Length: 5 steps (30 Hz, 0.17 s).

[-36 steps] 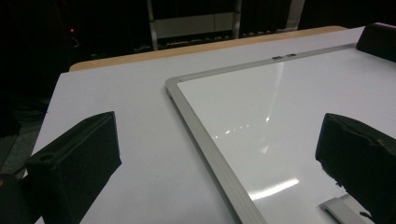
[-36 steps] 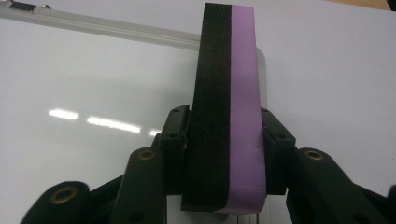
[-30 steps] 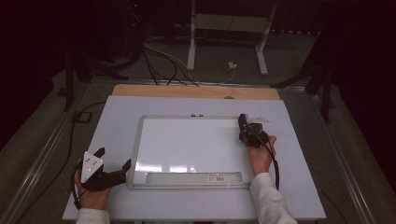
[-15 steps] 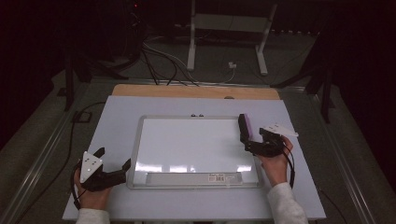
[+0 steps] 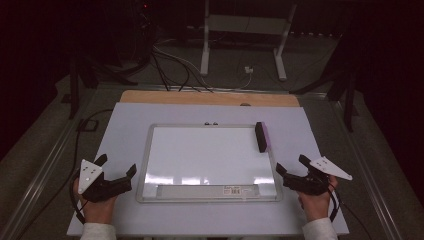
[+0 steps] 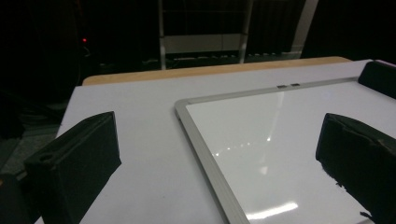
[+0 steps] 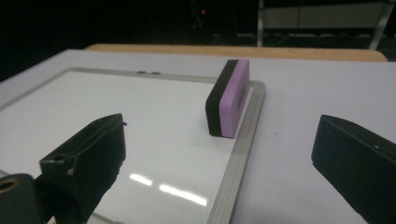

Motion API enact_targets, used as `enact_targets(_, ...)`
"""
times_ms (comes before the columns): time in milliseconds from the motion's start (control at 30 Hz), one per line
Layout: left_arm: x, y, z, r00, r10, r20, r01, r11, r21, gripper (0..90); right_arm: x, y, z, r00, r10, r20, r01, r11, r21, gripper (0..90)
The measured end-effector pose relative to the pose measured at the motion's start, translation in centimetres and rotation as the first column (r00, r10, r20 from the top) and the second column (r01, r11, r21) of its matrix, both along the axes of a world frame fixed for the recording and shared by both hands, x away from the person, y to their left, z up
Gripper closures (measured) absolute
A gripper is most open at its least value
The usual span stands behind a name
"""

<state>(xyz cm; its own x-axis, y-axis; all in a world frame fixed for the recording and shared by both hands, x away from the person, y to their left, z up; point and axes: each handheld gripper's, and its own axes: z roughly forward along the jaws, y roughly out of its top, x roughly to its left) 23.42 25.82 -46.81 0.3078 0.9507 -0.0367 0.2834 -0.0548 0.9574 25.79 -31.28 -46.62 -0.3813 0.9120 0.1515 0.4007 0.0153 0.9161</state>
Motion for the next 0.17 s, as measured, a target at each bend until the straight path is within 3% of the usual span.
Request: enact_targets(167, -0.05, 0.19, 0.32, 0.9993, 0.036, 0.012, -0.036, 0.9993, -0.001, 0.6, -1.25, -0.68, -0.27, 0.9997, 0.007, 0.025, -0.008, 1.000, 0.015, 1.5)
